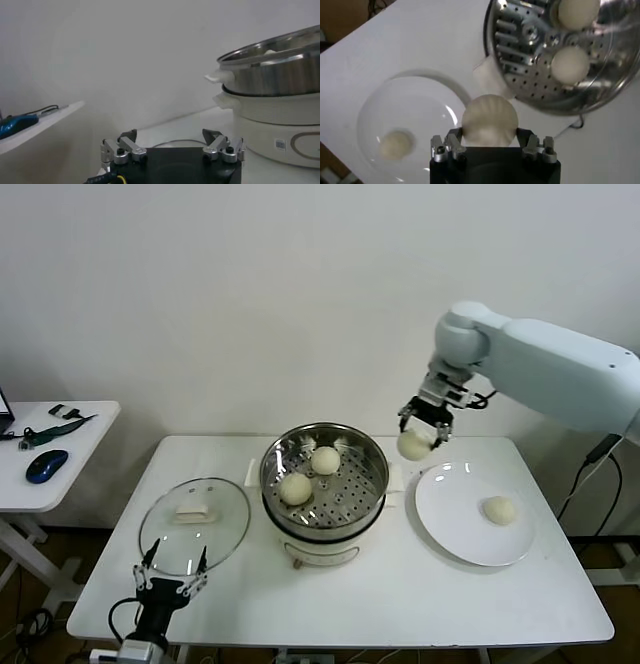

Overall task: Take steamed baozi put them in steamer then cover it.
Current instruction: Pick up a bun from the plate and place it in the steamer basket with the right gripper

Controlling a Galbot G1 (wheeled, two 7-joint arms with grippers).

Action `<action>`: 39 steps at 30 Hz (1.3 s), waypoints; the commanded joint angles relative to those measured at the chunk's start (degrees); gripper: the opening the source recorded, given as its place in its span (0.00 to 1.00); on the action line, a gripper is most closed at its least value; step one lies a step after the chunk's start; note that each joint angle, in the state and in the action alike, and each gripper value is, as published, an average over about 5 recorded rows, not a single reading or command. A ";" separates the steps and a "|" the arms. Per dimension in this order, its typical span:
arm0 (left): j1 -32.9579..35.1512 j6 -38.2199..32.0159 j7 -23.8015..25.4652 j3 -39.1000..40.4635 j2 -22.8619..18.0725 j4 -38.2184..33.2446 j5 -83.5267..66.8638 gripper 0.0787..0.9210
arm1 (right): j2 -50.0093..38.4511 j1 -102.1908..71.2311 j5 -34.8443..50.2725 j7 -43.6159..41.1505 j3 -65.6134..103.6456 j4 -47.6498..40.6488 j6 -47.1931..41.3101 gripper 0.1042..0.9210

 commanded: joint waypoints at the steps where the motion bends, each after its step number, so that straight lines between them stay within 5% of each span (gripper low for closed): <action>1: -0.22 0.17 -0.02 -0.16 0.67 0.05 -0.49 0.88 | 13.83 -1.96 -2.73 -0.50 0.60 1.87 6.00 0.73; 11: -0.10 0.49 -0.12 -0.79 2.60 -0.18 -1.36 0.88 | 20.61 -11.17 -11.53 -0.21 2.49 0.17 9.10 0.73; 27: -0.52 0.48 -0.33 -1.00 3.54 0.12 -2.51 0.88 | 17.89 -12.31 -12.96 0.36 0.03 3.28 9.06 0.74; 39: -0.77 0.43 -0.33 -0.82 3.26 0.15 -2.14 0.88 | 15.86 -10.19 -14.51 0.47 1.92 4.16 9.20 0.88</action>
